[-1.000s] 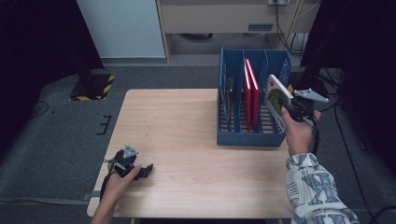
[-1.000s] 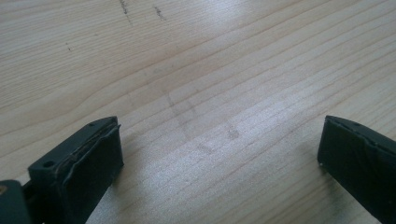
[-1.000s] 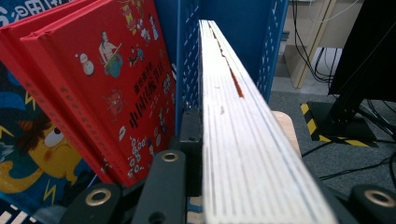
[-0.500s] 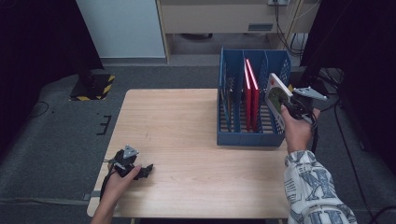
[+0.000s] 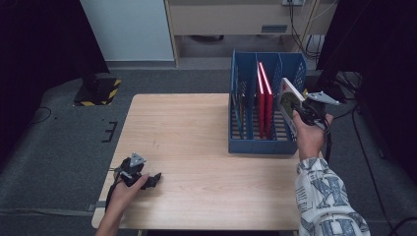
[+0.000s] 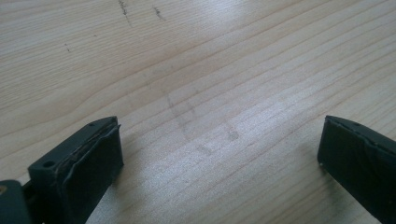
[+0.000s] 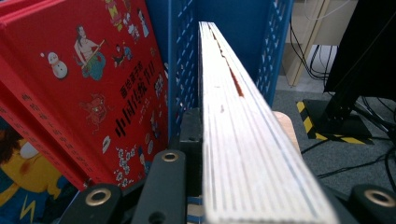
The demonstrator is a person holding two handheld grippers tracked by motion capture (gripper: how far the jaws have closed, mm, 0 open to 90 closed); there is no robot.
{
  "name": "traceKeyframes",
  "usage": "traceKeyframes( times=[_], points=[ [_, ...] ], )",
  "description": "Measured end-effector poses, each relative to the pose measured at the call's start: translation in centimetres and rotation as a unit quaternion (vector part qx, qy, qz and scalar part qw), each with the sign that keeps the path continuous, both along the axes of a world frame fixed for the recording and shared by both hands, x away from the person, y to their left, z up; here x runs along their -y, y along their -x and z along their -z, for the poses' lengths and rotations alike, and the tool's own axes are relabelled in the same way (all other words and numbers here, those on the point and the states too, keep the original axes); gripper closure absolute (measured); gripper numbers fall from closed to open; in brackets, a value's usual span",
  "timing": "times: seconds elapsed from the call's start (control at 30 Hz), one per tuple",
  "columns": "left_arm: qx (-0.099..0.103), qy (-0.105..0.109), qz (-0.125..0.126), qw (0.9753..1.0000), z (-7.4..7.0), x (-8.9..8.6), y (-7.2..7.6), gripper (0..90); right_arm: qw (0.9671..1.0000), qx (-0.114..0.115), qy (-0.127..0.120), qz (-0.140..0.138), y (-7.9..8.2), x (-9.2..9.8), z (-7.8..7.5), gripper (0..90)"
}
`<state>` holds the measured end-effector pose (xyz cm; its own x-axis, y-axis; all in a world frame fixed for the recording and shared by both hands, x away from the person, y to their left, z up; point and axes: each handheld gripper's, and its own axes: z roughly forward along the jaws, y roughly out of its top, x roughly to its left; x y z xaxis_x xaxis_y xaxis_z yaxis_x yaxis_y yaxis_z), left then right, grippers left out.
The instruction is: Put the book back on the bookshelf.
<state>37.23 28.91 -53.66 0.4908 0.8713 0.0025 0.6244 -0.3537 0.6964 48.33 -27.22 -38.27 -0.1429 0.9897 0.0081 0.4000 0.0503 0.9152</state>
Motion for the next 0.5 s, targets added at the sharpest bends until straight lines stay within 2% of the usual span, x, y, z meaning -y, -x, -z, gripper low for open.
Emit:
traceKeyframes(
  times=[0.5],
  points=[
    [0.000, 0.000, 0.000, 1.0000, 0.0, 0.0, 0.0, 0.0, 0.9998, -0.014, -0.007, 0.011, -0.9, -0.5, 1.9, 75.6]
  ],
)
